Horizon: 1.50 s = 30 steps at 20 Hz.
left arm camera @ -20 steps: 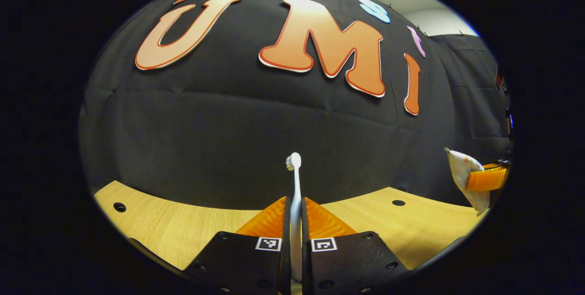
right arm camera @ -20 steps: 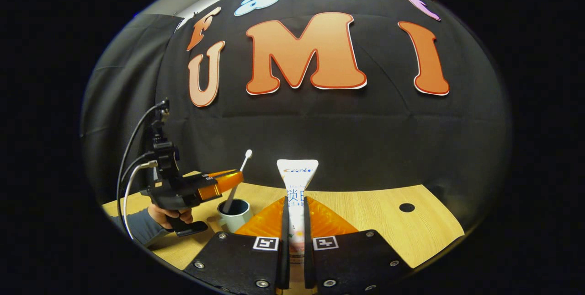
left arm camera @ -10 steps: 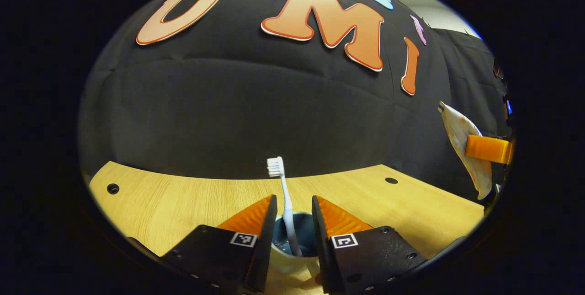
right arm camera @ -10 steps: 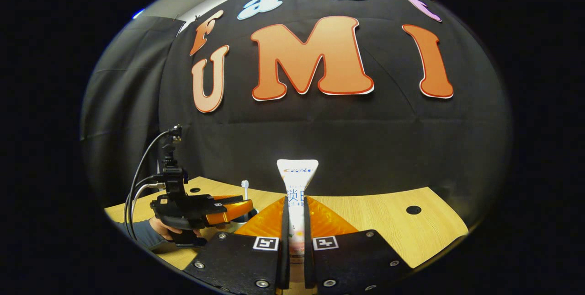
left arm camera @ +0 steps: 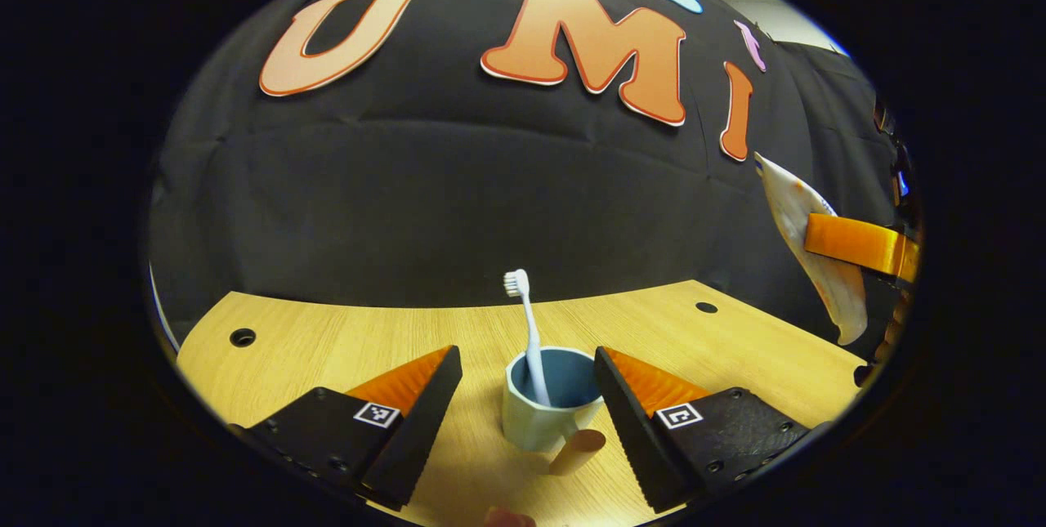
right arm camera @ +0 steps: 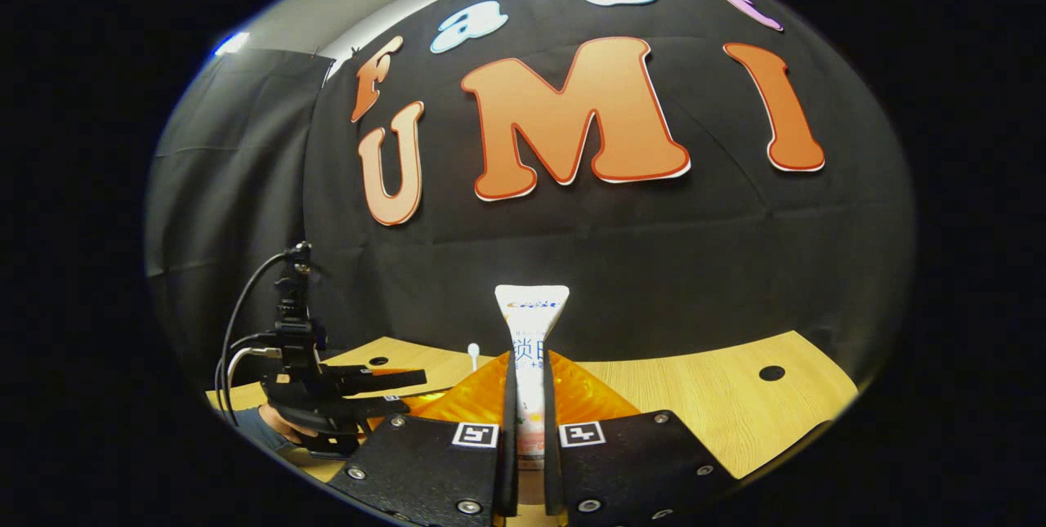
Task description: Put the toothbrush and toothpaste on the desktop into the cup, then pick up the cup and place it on the coaster on the desktop.
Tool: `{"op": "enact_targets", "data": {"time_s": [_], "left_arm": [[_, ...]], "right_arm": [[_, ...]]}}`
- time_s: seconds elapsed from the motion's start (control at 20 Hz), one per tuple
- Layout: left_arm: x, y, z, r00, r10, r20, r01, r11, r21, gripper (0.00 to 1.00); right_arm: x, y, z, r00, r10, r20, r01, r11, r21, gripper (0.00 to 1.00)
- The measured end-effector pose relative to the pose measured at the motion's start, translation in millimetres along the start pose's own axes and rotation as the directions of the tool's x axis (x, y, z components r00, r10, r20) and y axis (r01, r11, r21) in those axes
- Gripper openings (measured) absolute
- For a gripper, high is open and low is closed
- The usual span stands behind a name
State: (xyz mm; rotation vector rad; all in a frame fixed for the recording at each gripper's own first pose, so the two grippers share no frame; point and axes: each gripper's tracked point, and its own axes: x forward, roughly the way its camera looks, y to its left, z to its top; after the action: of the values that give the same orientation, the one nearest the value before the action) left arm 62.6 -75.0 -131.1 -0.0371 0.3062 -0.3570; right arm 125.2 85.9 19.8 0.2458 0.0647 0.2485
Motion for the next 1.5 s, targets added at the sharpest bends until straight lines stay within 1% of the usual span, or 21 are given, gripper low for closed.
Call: {"op": "enact_targets", "data": {"time_s": [0.1, 0.25, 0.3, 0.35, 0.6, 0.8, 1.0, 1.25, 1.4, 1.5], "left_arm": [[-5, 3, 3, 1.000, 0.023, 0.016, -0.023, 1.000, -0.008, 0.98], [-10, 4, 6, 0.999, 0.043, 0.032, -0.043, 0.999, -0.011, 0.98], [-13, 7, 4, 0.999, 0.051, 0.019, -0.051, 0.999, 0.002, 0.97], [-16, 11, 5, 0.997, 0.066, 0.029, -0.066, 0.998, 0.007, 0.97], [-28, 22, 2, 0.991, 0.129, 0.038, -0.129, 0.992, 0.007, 0.97], [-34, 30, -3, 0.984, 0.172, 0.043, -0.171, 0.985, -0.005, 0.97], [-40, 35, -10, 0.978, 0.210, 0.023, -0.209, 0.977, -0.043, 0.98], [-42, 40, -16, 0.973, 0.232, 0.010, -0.231, 0.971, -0.057, 0.98], [-41, 46, -17, 0.970, 0.243, 0.015, -0.242, 0.968, -0.059, 0.98], [-40, 47, -19, 0.970, 0.244, 0.011, -0.243, 0.968, -0.060, 0.98]], "right_arm": [[5, 9, 8, 0.999, 0.026, 0.037, -0.027, 1.000, 0.016, 0.13], [14, 28, 12, 0.993, 0.088, 0.076, -0.094, 0.993, 0.077, 0.13], [18, 33, 12, 0.992, 0.097, 0.084, -0.104, 0.991, 0.080, 0.13], [22, 36, 13, 0.990, 0.103, 0.093, -0.111, 0.991, 0.078, 0.13], [46, 49, 9, 0.985, 0.135, 0.110, -0.145, 0.985, 0.089, 0.13], [69, 53, 5, 0.980, 0.140, 0.142, -0.158, 0.979, 0.126, 0.13], [95, 57, -10, 0.982, 0.141, 0.126, -0.159, 0.977, 0.141, 0.12], [131, 64, -34, 0.984, 0.151, 0.095, -0.165, 0.973, 0.163, 0.12], [146, 71, -48, 0.983, 0.161, 0.089, -0.173, 0.973, 0.151, 0.13], [154, 70, -60, 0.984, 0.154, 0.086, -0.165, 0.975, 0.147, 0.12]]}}
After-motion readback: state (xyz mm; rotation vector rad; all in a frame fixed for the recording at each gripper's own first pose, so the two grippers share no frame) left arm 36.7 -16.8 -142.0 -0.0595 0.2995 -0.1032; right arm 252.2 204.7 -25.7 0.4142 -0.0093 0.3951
